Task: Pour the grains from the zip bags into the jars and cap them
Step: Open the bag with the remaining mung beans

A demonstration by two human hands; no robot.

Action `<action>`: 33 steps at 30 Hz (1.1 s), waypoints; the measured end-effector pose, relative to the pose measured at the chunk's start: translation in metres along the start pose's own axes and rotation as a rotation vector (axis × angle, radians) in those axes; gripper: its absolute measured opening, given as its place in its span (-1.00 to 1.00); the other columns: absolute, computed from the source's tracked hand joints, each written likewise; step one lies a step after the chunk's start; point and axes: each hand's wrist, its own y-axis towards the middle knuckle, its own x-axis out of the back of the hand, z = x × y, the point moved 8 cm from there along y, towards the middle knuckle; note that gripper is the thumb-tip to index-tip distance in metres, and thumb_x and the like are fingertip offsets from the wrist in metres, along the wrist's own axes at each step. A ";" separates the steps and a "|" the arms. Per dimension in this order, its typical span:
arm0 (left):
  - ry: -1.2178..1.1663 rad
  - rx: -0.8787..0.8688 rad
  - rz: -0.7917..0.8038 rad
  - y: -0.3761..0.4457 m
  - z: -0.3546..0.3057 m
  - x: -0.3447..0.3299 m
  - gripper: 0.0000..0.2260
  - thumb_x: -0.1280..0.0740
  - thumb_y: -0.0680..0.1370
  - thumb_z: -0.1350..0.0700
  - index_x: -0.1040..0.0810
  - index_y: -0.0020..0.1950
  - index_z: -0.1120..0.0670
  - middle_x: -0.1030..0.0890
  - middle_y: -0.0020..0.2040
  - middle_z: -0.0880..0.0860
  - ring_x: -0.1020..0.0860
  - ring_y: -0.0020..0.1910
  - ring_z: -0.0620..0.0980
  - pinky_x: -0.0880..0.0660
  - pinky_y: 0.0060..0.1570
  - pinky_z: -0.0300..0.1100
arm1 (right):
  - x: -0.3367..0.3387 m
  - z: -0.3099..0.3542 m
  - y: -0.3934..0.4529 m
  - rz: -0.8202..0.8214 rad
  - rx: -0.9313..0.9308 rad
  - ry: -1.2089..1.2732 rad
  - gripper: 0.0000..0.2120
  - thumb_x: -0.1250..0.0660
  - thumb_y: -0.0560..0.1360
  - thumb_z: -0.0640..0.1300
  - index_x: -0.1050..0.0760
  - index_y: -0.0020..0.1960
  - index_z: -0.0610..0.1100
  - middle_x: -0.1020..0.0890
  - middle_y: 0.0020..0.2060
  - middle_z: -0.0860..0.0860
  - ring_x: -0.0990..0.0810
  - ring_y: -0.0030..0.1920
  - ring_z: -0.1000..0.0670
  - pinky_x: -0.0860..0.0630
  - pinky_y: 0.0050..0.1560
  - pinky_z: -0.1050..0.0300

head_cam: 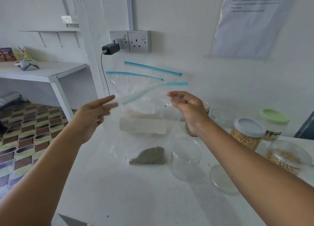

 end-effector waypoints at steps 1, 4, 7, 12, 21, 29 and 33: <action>-0.048 -0.029 -0.022 -0.002 -0.004 0.001 -0.69 -0.30 0.65 0.31 -0.71 0.21 -0.02 -0.73 0.19 0.06 -0.51 0.10 0.01 -0.35 0.25 -0.06 | 0.001 0.002 0.000 -0.003 0.014 0.043 -0.66 -0.41 0.57 -0.33 -0.76 -0.06 0.10 -0.74 0.12 0.10 -0.65 0.24 0.07 -0.47 0.43 0.02; -0.127 -0.047 -0.024 -0.003 -0.008 0.000 -0.73 -0.32 0.65 0.28 -0.74 0.18 0.01 -0.72 0.21 0.07 -0.49 0.06 0.01 -0.34 0.25 -0.06 | 0.006 0.005 -0.001 -0.020 0.039 0.066 -0.69 -0.46 0.53 -0.32 -0.76 -0.08 0.10 -0.75 0.08 0.09 -0.69 0.12 0.04 -0.50 0.41 -0.02; -0.171 -0.051 0.032 -0.005 -0.013 -0.006 -0.76 -0.43 0.56 0.16 -0.75 0.19 -0.01 -0.69 0.27 0.08 -0.40 0.08 0.08 -0.32 0.25 0.00 | 0.007 0.016 -0.004 -0.046 0.108 0.021 -0.74 -0.47 0.52 -0.33 -0.74 -0.05 0.04 -0.76 0.02 0.07 -0.70 0.05 0.09 -0.58 0.29 0.06; -0.096 -0.157 0.020 -0.005 -0.036 -0.019 -0.74 -0.41 0.57 0.25 -0.79 0.01 -0.08 -0.75 0.12 -0.03 -0.59 0.01 -0.15 -0.31 0.21 -0.11 | 0.006 0.038 0.000 -0.126 0.232 -0.175 -0.68 -0.50 0.54 -0.13 -0.68 0.18 0.24 -0.69 0.16 0.08 -0.67 0.15 0.07 -0.57 0.26 0.09; -0.131 -0.164 -0.032 -0.006 -0.040 -0.015 -0.71 -0.39 0.60 0.30 -0.78 -0.09 -0.06 -0.75 0.07 -0.07 -0.64 -0.09 -0.26 -0.21 0.55 0.11 | 0.003 0.083 0.001 -0.151 0.377 -0.613 -0.45 -0.56 0.48 -0.13 -0.53 0.42 0.10 -0.65 -0.19 0.18 -0.62 -0.09 0.21 -0.45 0.05 0.44; -0.108 -0.179 -0.064 -0.004 -0.042 -0.020 -0.82 -0.41 0.61 0.27 -0.74 0.05 0.01 -0.74 0.14 -0.02 -0.64 -0.11 -0.26 -0.19 0.56 0.25 | -0.006 0.080 -0.007 -0.107 0.413 -0.931 -0.59 -0.53 0.51 0.03 -0.60 0.34 0.05 -0.66 -0.16 0.19 -0.64 -0.06 0.02 -0.56 0.16 -0.01; -0.099 -0.210 -0.066 0.000 -0.045 -0.021 -0.69 -0.38 0.61 0.30 -0.79 -0.09 -0.08 -0.75 0.06 -0.05 -0.66 0.04 -0.18 -0.33 0.49 0.08 | -0.028 0.091 -0.010 -0.016 0.556 -1.137 -0.61 -0.45 0.53 0.08 -0.54 0.34 0.16 -0.58 0.22 0.00 -0.56 0.23 -0.09 -0.40 0.36 -0.21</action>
